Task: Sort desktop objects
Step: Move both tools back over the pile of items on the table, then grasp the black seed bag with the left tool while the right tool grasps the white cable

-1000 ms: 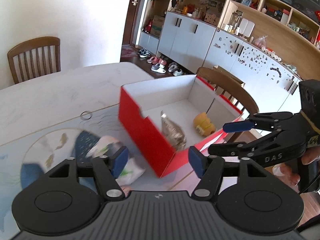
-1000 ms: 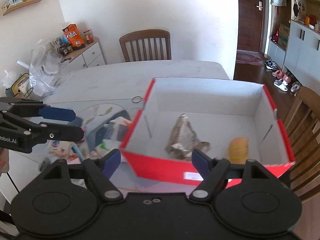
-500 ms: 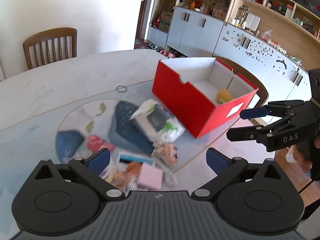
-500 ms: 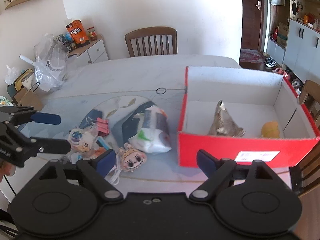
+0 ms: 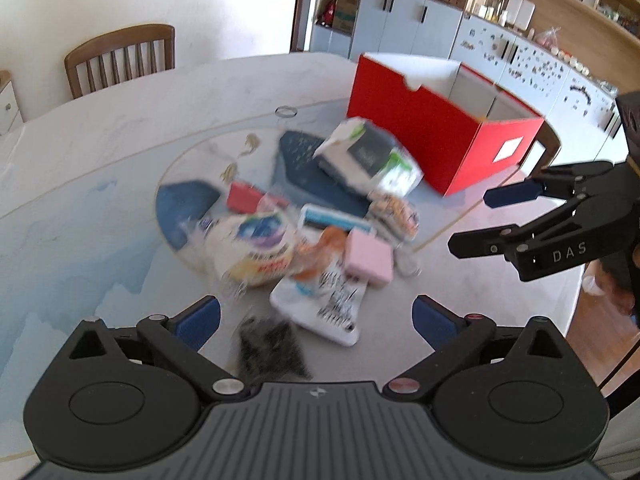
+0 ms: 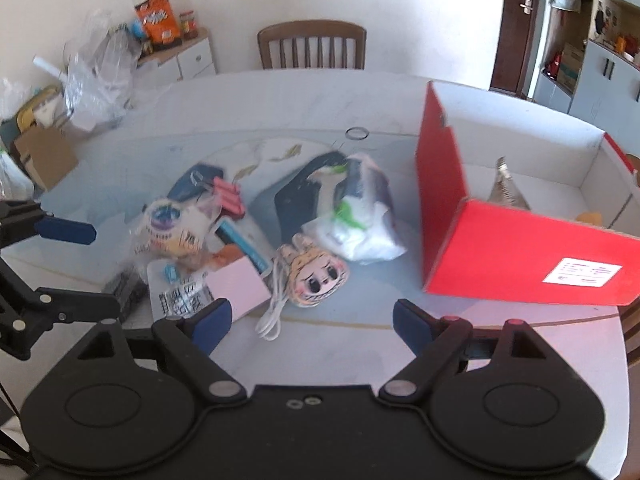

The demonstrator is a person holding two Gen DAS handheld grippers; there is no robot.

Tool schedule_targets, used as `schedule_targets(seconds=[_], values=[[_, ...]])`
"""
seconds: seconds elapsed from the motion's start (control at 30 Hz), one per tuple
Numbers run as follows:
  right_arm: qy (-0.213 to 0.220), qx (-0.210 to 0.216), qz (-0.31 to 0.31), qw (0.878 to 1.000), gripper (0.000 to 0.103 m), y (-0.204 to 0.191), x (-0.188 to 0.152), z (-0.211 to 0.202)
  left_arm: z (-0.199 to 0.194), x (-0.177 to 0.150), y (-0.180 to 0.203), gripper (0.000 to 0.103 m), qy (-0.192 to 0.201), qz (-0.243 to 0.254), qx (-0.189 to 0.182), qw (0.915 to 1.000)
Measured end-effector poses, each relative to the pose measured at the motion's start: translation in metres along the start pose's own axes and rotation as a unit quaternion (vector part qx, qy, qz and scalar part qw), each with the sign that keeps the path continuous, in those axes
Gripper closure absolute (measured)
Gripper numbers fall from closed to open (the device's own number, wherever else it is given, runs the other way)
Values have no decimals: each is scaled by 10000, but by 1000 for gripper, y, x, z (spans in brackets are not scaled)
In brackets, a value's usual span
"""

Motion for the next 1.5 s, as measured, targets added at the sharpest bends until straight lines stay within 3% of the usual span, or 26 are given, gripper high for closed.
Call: schedule_targets(seconds=[0.33,0.7,1.0,1.1,1.17,1.23,1.4,1.5], values=[[-351,-157,-260,9989,21,-13,-9,36,20,-18,-4,0,-160,70,145,9997],[-554,-245,-386,9974,37,-15,-11,57,29,-22,-16,0,-258,-244,362,9987],[-506,-32,-301,9983,49,-15,-7,68,32,-21,-21,3,-284,-354,439,9980],[-441,-41,-289,9986,54,-15,-8,69,31,-22,-21,12,-302,-362,397,9981],[-400,-56,-266,9988,58,-15,-9,69,31,-22,-20,13,-310,-359,392,9981],[-371,-70,-251,9990,63,-15,-9,68,30,-23,-20,23,-299,-370,400,9981],[-330,-104,-188,9992,87,-16,-9,68,31,-26,-19,46,-434,-374,429,9974],[-344,-65,-118,9993,88,-15,-11,66,30,-26,-18,52,-439,-345,429,9975]])
Point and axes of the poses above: each gripper's, at about its wrist camera, not at the fingertips, and z roughly the way its jaws point, y to its right, x to its top, the point moved 2 cm from there along z, roughly the way its jaws point, and after that the axes turned 11 degrees about x, right-handed, at the moved point
